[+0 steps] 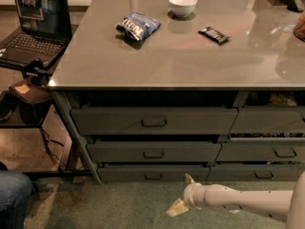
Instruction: Open bottom drawer
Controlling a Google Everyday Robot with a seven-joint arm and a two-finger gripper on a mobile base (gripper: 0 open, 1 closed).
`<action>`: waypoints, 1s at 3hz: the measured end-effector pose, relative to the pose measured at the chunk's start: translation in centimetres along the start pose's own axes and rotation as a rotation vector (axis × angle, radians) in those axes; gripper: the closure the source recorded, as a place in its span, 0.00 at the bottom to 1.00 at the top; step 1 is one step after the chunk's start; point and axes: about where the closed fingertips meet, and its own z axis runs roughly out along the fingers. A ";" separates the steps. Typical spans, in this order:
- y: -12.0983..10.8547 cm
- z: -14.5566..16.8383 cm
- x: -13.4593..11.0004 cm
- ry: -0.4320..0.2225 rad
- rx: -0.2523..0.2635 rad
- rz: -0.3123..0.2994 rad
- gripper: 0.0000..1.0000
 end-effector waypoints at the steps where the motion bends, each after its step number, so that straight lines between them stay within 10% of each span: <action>1: -1.1 1.4 0.6 -0.007 0.027 0.024 0.00; 3: -5.0 3.6 1.0 -0.035 0.138 0.029 0.00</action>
Offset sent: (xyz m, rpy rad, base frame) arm 0.1111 -0.0398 -0.0525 -0.0480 -0.2313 -0.2088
